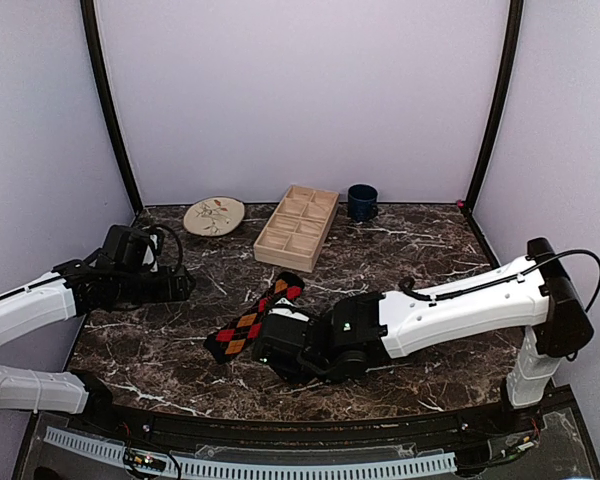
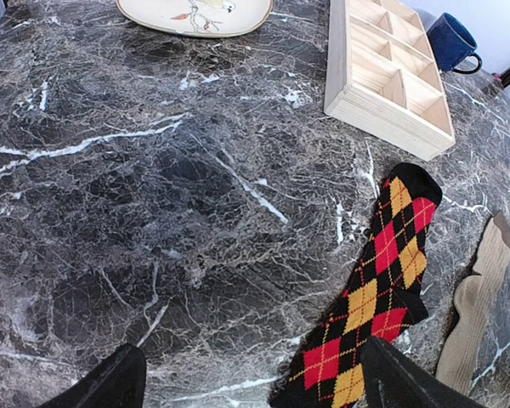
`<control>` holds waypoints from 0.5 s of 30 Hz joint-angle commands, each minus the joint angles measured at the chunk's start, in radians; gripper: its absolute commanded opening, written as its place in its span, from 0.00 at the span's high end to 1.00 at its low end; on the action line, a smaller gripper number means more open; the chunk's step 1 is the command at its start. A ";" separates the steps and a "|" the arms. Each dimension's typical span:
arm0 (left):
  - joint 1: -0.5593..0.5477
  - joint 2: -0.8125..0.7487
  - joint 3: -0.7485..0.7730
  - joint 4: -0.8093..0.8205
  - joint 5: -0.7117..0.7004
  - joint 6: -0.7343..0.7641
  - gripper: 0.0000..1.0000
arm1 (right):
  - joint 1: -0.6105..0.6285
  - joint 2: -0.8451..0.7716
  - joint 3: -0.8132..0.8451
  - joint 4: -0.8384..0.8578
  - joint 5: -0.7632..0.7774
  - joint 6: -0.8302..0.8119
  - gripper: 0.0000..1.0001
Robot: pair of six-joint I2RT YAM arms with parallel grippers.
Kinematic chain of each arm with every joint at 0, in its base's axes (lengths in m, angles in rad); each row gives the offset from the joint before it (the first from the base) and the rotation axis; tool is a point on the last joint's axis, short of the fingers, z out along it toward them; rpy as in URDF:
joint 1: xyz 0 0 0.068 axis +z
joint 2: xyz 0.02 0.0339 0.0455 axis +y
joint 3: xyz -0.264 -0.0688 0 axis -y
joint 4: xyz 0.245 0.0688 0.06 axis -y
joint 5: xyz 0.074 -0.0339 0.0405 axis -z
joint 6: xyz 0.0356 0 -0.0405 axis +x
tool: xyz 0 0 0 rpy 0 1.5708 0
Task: Roll the socks
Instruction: Pick up the sock from the center of the board.
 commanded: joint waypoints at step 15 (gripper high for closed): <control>-0.013 0.019 0.033 -0.007 0.071 -0.043 0.10 | 0.034 0.047 0.009 0.009 -0.221 0.031 0.04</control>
